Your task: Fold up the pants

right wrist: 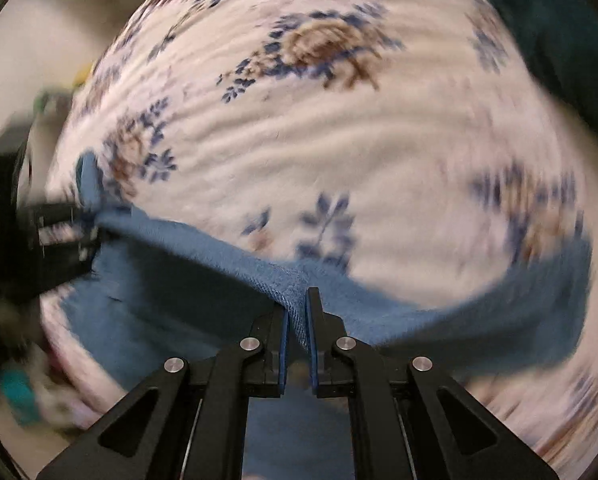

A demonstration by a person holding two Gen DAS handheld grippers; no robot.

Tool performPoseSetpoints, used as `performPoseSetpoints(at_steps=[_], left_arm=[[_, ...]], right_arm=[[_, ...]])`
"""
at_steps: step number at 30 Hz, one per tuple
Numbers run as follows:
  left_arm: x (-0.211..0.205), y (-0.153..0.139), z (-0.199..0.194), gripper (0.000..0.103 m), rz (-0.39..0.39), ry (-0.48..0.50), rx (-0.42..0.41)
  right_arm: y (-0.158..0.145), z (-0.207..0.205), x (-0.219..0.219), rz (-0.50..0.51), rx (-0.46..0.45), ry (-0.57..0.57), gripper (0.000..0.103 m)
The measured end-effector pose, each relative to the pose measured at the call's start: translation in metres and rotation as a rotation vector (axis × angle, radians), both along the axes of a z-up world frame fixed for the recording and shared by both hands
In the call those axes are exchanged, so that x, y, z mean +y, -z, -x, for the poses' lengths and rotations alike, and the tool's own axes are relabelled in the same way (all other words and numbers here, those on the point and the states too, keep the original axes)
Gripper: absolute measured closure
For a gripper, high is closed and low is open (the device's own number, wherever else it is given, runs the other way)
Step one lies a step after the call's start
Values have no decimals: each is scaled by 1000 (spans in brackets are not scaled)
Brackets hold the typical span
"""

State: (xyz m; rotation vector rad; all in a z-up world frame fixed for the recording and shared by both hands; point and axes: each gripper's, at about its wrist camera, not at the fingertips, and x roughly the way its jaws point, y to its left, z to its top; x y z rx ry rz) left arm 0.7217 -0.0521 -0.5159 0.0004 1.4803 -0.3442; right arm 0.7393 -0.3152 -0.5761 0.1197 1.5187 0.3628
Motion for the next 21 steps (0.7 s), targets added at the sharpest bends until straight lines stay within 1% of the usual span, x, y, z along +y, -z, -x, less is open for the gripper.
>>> performPoseSetpoints(at_steps=[1, 2, 4, 6, 8, 10, 11, 13, 16, 17, 18, 21], left_arm=[[7, -2, 12, 85, 33, -60, 29], [10, -6, 35, 85, 63, -123, 60], [13, -2, 75, 85, 89, -203, 121], [13, 6, 105, 85, 101, -254, 178], [15, 29, 140, 85, 87, -280, 240], [16, 50, 163, 85, 63, -287, 264], [18, 63, 173, 85, 50, -284, 279], [19, 85, 183, 84, 50, -300, 295], [17, 98, 184, 84, 61, -324, 301], [16, 96, 185, 84, 61, -331, 299], [14, 93, 184, 84, 54, -334, 295], [8, 74, 184, 82, 27, -330, 274]], right_arm=[[-1, 14, -2, -22, 17, 35, 95], [-2, 31, -4, -42, 36, 71, 95], [3, 68, -6, -72, 90, 137, 95], [13, 105, -9, -91, 153, 197, 95], [31, 143, -10, -97, 221, 240, 95], [50, 173, -6, -103, 282, 264, 95], [59, 182, -4, -96, 295, 267, 95], [76, 199, 5, -71, 325, 259, 94], [97, 217, 12, -27, 346, 263, 94], [102, 221, 14, -14, 347, 268, 94], [103, 223, 16, -5, 346, 268, 92], [98, 224, 29, 34, 343, 253, 91]])
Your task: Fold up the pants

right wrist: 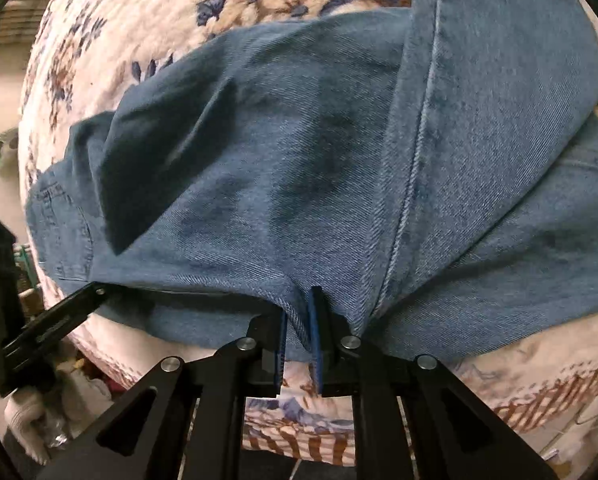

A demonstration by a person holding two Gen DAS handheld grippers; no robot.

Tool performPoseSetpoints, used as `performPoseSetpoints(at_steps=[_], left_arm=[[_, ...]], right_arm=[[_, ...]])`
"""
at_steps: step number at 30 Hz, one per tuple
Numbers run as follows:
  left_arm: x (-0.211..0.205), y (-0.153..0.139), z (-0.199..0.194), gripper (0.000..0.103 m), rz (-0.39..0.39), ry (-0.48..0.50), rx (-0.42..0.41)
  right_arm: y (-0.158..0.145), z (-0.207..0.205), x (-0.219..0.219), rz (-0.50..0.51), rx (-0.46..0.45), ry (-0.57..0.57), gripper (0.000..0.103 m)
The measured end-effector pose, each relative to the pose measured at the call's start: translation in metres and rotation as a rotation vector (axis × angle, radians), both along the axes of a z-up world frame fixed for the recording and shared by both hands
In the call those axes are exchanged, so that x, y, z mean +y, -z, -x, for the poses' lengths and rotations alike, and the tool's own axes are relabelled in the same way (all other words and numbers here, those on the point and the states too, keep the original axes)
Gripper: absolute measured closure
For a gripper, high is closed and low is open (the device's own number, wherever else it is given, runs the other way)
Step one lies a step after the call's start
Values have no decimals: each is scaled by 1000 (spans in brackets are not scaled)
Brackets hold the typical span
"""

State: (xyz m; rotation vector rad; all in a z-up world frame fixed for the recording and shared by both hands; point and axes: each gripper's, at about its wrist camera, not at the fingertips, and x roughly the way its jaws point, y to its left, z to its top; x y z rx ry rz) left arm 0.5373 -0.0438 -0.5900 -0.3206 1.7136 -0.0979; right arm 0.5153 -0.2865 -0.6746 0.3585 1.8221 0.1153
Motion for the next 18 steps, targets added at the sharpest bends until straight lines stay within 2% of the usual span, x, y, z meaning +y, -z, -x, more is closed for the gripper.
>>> performPoseSetpoints(at_steps=[2, 4, 5, 6, 7, 8, 10, 14, 18], left_arm=[[-8, -15, 0, 79, -48, 31, -15], [-18, -25, 3, 66, -112, 77, -54], [-24, -31, 5, 53, -150, 108, -69], [-26, -35, 8, 34, -168, 119, -76], [-29, -40, 11, 26, -187, 119, -89], [-30, -45, 13, 17, -202, 116, -100], [-33, -57, 16, 17, -243, 116, -122], [-34, -74, 17, 16, -286, 107, -176], [-8, -85, 7, 16, -322, 92, -255]], right_arm=[[-12, 2, 9, 26, -28, -21, 89], [-25, 5, 17, 56, -49, -34, 76], [-31, 7, 23, 56, -48, -35, 54], [-36, 10, 29, 41, -49, -36, 17], [-41, 11, 34, 41, -52, -39, 2], [-48, 16, 40, 60, -67, -49, 0], [-60, 17, 52, 116, -96, -86, 0], [-79, 12, 42, 279, -156, -105, 0], [-85, -1, 21, 332, -168, -68, 0]])
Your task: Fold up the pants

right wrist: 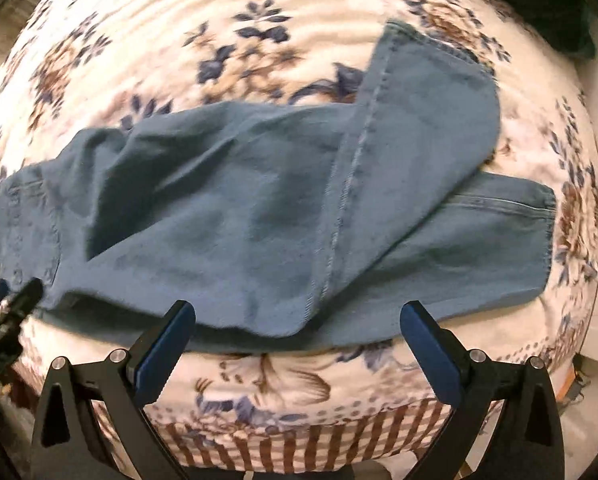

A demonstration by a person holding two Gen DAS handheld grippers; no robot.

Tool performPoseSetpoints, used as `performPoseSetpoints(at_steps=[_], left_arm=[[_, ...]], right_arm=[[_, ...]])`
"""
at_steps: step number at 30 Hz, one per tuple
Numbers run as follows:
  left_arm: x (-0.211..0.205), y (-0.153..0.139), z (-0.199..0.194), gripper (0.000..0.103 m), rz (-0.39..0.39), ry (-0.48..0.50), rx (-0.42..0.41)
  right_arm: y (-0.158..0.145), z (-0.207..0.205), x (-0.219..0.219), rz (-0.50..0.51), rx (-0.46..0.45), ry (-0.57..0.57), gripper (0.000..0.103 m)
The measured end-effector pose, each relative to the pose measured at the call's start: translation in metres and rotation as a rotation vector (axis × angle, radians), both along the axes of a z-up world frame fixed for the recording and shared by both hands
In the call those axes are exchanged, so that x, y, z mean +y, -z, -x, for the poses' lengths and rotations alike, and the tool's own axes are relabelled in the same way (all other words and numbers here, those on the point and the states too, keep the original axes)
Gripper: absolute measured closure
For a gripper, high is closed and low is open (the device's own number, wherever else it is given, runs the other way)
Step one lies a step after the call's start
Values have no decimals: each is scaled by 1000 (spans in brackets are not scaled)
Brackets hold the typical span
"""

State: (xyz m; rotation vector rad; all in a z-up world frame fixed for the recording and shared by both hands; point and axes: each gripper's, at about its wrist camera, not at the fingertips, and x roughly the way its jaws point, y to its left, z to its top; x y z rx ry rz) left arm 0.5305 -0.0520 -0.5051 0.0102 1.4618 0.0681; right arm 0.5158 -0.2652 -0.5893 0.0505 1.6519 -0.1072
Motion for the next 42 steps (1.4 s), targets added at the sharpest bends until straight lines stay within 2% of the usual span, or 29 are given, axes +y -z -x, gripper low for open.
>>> performPoseSetpoints(at_steps=[6, 12, 18, 22, 23, 24, 25, 26, 28, 31, 33, 36, 39, 42], left_arm=[[13, 0, -28, 16, -27, 27, -53], [-5, 7, -48, 16, -64, 57, -63], [-13, 25, -54, 16, -83, 39, -32], [-19, 36, -54, 16, -91, 36, -13], [-20, 39, -54, 16, -92, 35, -7], [-21, 40, -54, 16, -92, 34, -3], [-22, 42, -55, 16, -88, 33, 0], [-23, 43, -55, 16, -84, 33, -1], [-26, 43, -54, 16, -90, 38, -4], [-29, 41, -53, 16, -65, 34, -22], [-30, 40, -52, 16, -14, 35, -39], [-34, 44, -52, 11, 34, 41, -18], [-41, 48, -51, 11, 41, 58, -6], [-47, 54, -49, 11, 24, 75, 2]], right_arm=[[-1, -27, -19, 19, -39, 32, 0], [13, -74, -56, 58, -88, 125, 0], [56, -133, -97, 90, -68, 261, 1], [87, -159, -111, 92, -22, 304, 8], [93, -163, -113, 89, -10, 302, 17], [99, -166, -113, 95, -2, 289, 38], [103, -168, -114, 94, 3, 281, 49], [105, -167, -115, 91, -1, 278, 67], [102, -162, -120, 55, -38, 290, 91], [75, -138, -145, 12, -136, 372, 93], [50, -108, -171, -3, -196, 462, 94], [30, -53, -212, -18, -235, 619, 94], [37, 6, -244, -29, -213, 745, 94], [69, 52, -263, -78, -154, 856, 94]])
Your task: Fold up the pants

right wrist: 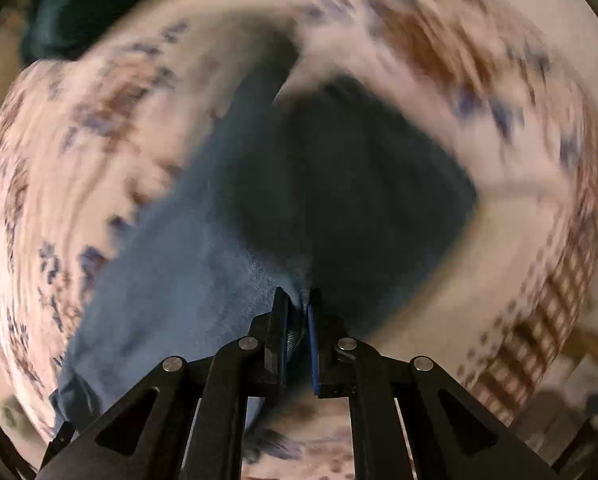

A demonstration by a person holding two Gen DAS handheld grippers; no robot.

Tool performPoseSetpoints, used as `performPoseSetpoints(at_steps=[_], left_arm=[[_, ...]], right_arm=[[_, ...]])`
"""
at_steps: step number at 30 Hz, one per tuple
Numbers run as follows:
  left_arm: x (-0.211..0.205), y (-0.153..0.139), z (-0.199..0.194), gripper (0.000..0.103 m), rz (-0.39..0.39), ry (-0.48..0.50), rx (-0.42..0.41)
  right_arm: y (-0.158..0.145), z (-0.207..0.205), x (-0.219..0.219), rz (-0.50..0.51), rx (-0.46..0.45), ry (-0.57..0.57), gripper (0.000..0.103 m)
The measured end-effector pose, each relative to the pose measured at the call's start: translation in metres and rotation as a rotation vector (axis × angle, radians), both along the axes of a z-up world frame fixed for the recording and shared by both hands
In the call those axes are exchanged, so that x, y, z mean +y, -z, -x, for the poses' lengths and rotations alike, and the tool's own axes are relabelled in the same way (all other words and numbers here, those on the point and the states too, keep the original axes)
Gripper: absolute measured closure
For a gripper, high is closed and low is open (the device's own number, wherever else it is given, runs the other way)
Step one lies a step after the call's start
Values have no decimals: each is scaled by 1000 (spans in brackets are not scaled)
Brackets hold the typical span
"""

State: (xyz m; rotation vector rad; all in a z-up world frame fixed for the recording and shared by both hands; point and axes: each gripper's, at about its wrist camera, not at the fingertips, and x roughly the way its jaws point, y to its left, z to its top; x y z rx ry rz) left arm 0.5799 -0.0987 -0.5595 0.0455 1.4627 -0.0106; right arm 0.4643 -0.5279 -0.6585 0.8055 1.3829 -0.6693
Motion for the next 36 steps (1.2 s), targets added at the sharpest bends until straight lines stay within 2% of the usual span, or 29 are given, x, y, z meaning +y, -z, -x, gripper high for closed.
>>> performPoseSetpoints(at_steps=[1, 2, 4, 7, 9, 11, 15, 18, 20, 23, 24, 29, 31, 33, 36], left_arm=[[-2, 3, 1, 11, 3, 4, 7], [-4, 5, 2, 11, 4, 5, 16], [-6, 6, 4, 11, 0, 5, 19], [-8, 6, 9, 11, -9, 6, 19], [-8, 6, 11, 11, -8, 1, 21], [-11, 5, 13, 11, -15, -4, 21], [-17, 4, 21, 11, -19, -9, 18], [-28, 8, 30, 11, -22, -8, 22], [-36, 11, 33, 11, -25, -6, 27], [-45, 13, 37, 11, -30, -1, 30], [-47, 13, 39, 11, -30, 0, 30], [-56, 12, 43, 11, -35, -6, 30], [-55, 11, 42, 11, -38, -12, 24], [-55, 11, 43, 11, -59, -15, 14], [-55, 10, 46, 11, -97, -16, -11]], right_arm=[[11, 11, -5, -28, 3, 42, 93], [24, 21, -10, -81, -14, 84, 89], [37, 33, -13, -142, -13, 110, 89], [29, 44, -21, -149, -77, 139, 85], [18, 50, -31, -139, -133, 176, 66], [10, 58, -48, -125, -184, 255, 60], [20, 64, -77, -145, -211, 351, 60], [40, 63, -90, -169, -157, 357, 60], [47, 59, -91, -156, -154, 337, 60], [43, 44, -85, -62, -149, 235, 91], [36, 37, -79, -36, -139, 205, 94], [-21, 37, -72, 72, -216, 140, 95], [-29, 46, -78, 84, -210, 154, 95], [-17, 46, -86, 36, -186, 137, 95], [23, 42, -97, -93, -64, 86, 89]])
